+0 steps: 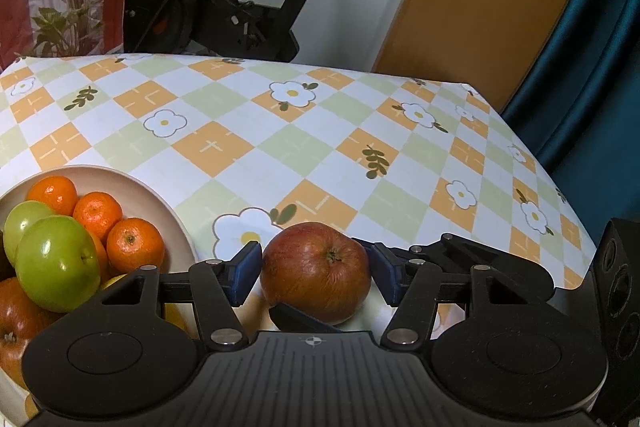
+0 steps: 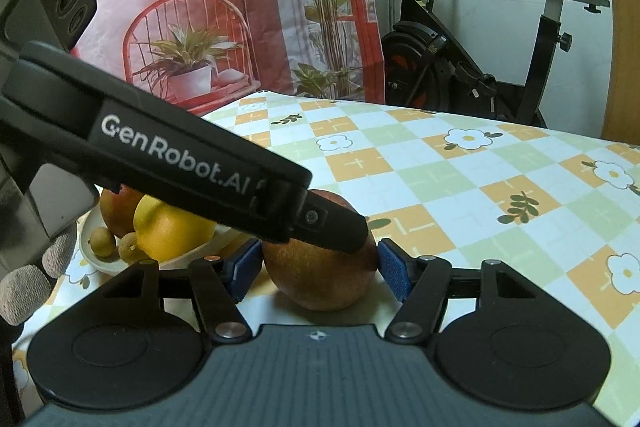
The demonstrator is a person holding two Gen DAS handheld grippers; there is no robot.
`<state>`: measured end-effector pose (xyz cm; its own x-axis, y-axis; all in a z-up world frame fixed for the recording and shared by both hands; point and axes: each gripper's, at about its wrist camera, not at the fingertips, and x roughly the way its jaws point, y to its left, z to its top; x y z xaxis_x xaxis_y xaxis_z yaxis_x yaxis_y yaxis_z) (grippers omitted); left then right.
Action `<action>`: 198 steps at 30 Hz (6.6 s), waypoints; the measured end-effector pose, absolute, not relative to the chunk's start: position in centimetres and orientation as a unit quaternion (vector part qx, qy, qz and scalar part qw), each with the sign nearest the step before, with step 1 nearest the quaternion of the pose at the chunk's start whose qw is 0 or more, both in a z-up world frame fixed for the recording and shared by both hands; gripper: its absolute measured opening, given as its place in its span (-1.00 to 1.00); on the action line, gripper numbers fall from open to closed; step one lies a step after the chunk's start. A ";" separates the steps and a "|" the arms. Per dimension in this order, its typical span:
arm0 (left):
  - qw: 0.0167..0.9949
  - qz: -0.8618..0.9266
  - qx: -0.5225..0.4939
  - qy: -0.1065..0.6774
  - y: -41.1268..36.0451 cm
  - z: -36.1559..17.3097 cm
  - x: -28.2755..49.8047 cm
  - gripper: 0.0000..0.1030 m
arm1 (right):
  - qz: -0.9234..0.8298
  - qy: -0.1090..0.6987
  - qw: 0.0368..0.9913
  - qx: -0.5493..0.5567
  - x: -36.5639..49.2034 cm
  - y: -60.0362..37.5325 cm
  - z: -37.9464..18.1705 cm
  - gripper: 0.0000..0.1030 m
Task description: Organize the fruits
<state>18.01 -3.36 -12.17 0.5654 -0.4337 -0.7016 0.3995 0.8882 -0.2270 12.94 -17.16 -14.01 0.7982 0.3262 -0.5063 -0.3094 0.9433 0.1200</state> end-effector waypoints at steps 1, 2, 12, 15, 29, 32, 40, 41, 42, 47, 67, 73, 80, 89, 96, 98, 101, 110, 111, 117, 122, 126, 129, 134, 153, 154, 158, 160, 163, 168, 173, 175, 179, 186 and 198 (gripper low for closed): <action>0.885 -0.236 -0.020 0.400 -3.5 -12.1 17.7 0.21 | 0.167 0.270 0.948 0.018 12.8 -17.2 -13.9 0.28; 0.886 -0.237 -0.018 0.398 -3.6 -12.0 17.4 0.21 | 0.166 0.269 0.948 0.021 12.6 -17.3 -13.8 0.28; 0.888 -0.241 -0.023 0.391 -4.1 -11.8 14.3 0.20 | 0.158 0.269 0.950 0.026 9.9 -17.4 -12.9 0.28; 0.891 -0.235 -0.028 0.387 -4.1 -11.8 13.4 0.20 | 0.158 0.272 0.949 0.023 9.1 -17.2 -12.8 0.28; 0.908 -0.211 -0.039 0.359 -3.0 -11.7 10.2 0.20 | 0.174 0.279 0.944 -0.008 6.8 -15.6 -12.1 0.28; 0.909 -0.211 -0.048 0.356 -2.6 -11.6 10.0 0.20 | 0.175 0.280 0.944 -0.015 6.8 -15.2 -12.0 0.28; 0.913 -0.207 -0.071 0.344 -1.6 -11.2 9.6 0.20 | 0.178 0.279 0.943 -0.029 6.7 -14.1 -11.3 0.27; 0.913 -0.207 -0.073 0.343 -1.5 -11.2 9.6 0.20 | 0.178 0.278 0.943 -0.031 6.7 -14.0 -11.2 0.28; 0.914 -0.207 -0.074 0.343 -1.4 -11.2 9.5 0.20 | 0.179 0.278 0.943 -0.032 6.7 -13.9 -11.1 0.28; 0.916 -0.202 -0.086 0.336 -0.5 -10.8 9.5 0.20 | 0.184 0.278 0.942 -0.034 6.6 -13.4 -10.9 0.28; 0.927 -0.166 -0.163 0.294 9.6 -5.5 11.8 0.20 | 0.257 0.255 0.930 -0.058 11.5 -6.4 -6.1 0.28; 0.923 -0.142 -0.181 0.309 13.3 -6.3 13.3 0.20 | 0.285 0.266 0.918 -0.065 14.5 -2.7 -6.3 0.27; 0.914 -0.120 -0.208 0.328 16.4 -7.9 14.4 0.20 | 0.305 0.287 0.900 -0.123 16.6 1.7 -7.9 0.27; 0.905 -0.113 -0.226 0.342 17.7 -8.8 14.2 0.20 | 0.309 0.296 0.881 -0.199 17.2 5.1 -9.4 0.27; 0.893 -0.101 -0.241 0.366 18.3 -10.0 14.3 0.20 | 0.313 0.305 0.872 -0.219 17.1 5.9 -9.8 0.27; 0.890 -0.094 -0.246 0.373 18.5 -10.5 14.2 0.20 | 0.321 0.309 0.866 -0.226 16.9 6.1 -10.0 0.27; 0.890 -0.097 -0.247 0.372 18.5 -10.6 14.1 0.20 | 0.334 0.306 0.860 -0.233 16.6 6.1 -10.1 0.22; 0.889 -0.104 -0.226 0.386 16.9 -11.2 14.4 0.22 | 0.327 0.299 0.860 -0.254 15.9 5.8 -10.0 0.21; 0.889 -0.102 -0.226 0.386 16.8 -11.3 14.4 0.24 | 0.324 0.301 0.860 -0.255 15.9 5.7 -10.1 0.20; 0.887 -0.100 -0.232 0.386 17.0 -11.5 14.5 0.25 | 0.318 0.308 0.862 -0.248 16.0 5.1 -10.4 0.20; 0.891 -0.100 -0.243 0.369 17.2 -11.0 14.0 0.24 | 0.318 0.309 0.864 -0.240 16.1 5.0 -10.4 0.20; 0.895 -0.100 -0.242 0.360 17.2 -10.4 13.6 0.26 | 0.315 0.312 0.866 -0.229 16.0 4.8 -10.4 0.20; 0.900 -0.096 -0.236 0.354 17.2 -9.9 13.3 0.28 | 0.312 0.314 0.869 -0.223 15.9 4.7 -10.4 0.21; 0.908 -0.079 -0.228 0.344 17.4 -9.2 12.6 0.45 | 0.308 0.314 0.874 -0.205 15.7 4.4 -10.2 0.21; 0.954 -0.029 -0.108 0.279 12.3 -2.9 8.0 0.78 | 0.226 0.242 0.943 -0.017 11.1 -5.7 -4.6 0.98; 0.955 -0.028 -0.104 0.278 11.9 -2.6 7.8 0.78 | 0.216 0.237 0.947 -0.005 10.7 -6.4 -4.3 0.98; 0.958 -0.031 -0.088 0.271 10.1 -1.5 7.0 0.78 | 0.183 0.225 0.957 0.025 9.0 -9.2 -2.6 1.00; 0.960 -0.035 -0.080 0.266 9.2 -1.1 6.6 0.78 | 0.160 0.225 0.961 0.027 8.3 -10.3 -1.9 1.00; 0.962 -0.045 -0.069 0.261 7.8 -0.5 6.1 0.79 | 0.142 0.219 0.965 0.036 7.1 -11.7 -1.1 1.00; 0.967 -0.051 -0.046 0.244 5.5 0.2 5.2 0.79 | 0.110 0.215 0.970 0.036 5.0 -13.5 -0.4 1.00; 0.968 -0.067 -0.034 0.241 3.8 0.6 4.4 0.82 | 0.082 0.216 0.972 0.048 3.6 -15.2 0.2 1.00; 0.966 -0.073 -0.040 0.244 3.7 0.6 4.4 0.82 | 0.075 0.218 0.971 0.055 3.5 -15.8 0.4 1.00; 0.965 -0.078 -0.043 0.246 3.3 0.5 4.2 0.82 | 0.060 0.218 0.972 0.060 2.6 -16.5 0.9 1.00; 0.966 -0.072 -0.030 0.245 2.8 0.8 3.8 0.85 | 0.054 0.217 0.973 0.063 1.8 -16.8 1.2 1.00; 0.966 -0.064 -0.010 0.251 2.1 0.7 3.2 0.89 | 0.055 0.223 0.971 0.067 1.9 -16.4 1.4 1.00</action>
